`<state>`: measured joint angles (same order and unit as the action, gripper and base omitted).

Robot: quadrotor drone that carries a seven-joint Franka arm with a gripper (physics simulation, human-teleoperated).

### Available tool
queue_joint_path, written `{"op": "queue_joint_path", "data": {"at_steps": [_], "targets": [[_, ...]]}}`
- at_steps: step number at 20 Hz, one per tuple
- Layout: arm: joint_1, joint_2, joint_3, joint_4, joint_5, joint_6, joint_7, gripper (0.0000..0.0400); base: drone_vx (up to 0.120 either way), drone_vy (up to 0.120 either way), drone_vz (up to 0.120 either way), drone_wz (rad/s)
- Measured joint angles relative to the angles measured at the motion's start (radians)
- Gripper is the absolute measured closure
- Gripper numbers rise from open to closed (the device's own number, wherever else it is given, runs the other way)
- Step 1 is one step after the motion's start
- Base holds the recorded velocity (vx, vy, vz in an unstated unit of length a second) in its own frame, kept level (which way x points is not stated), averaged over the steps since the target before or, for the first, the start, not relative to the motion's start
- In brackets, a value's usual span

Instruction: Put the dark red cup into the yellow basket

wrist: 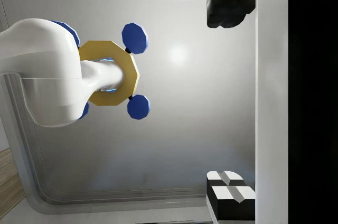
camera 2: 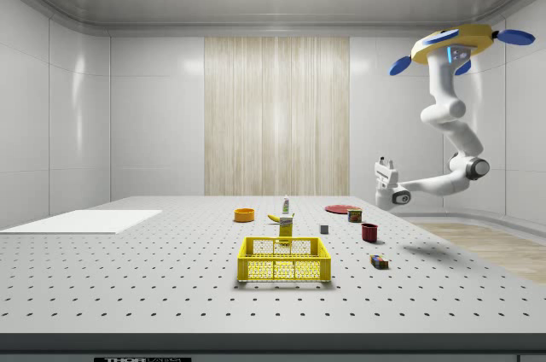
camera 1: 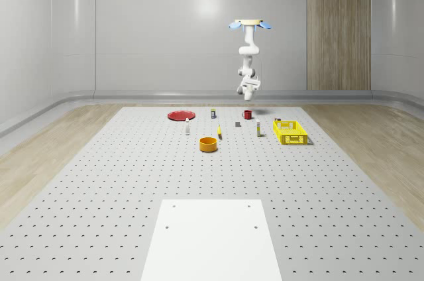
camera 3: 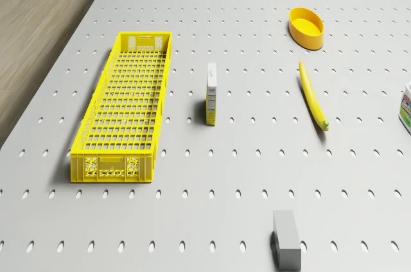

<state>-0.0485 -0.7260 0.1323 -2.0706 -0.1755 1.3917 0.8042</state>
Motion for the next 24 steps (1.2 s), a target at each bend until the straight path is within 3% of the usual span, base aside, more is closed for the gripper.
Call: {"op": "queue_joint_path", "data": {"at_steps": [7, 10, 13, 15, 18, 24], "targets": [[-0.085, -0.026, 0.257, -0.104, -0.373, 0.019, 0.057, 0.0, 0.0, 0.0, -0.12, 0.0], [-0.157, -0.057, 0.438, -0.24, -0.661, 0.033, 0.118, 0.0, 0.0, 0.0, -0.12, 0.0], [-0.262, -0.1, 0.628, -0.433, -1.001, 0.033, 0.22, 0.0, 0.0, 0.0, -0.12, 0.0], [-0.353, -0.13, 0.739, -0.559, -1.221, 0.013, 0.307, 0.0, 0.0, 0.0, -0.12, 0.0], [-0.514, -0.171, 0.871, -0.697, -1.485, -0.048, 0.44, 0.0, 0.0, 0.0, -0.12, 0.0], [-0.783, -0.243, 1.022, -0.803, -1.741, -0.172, 0.627, 0.0, 0.007, 0.0, -0.12, 0.0]]}}
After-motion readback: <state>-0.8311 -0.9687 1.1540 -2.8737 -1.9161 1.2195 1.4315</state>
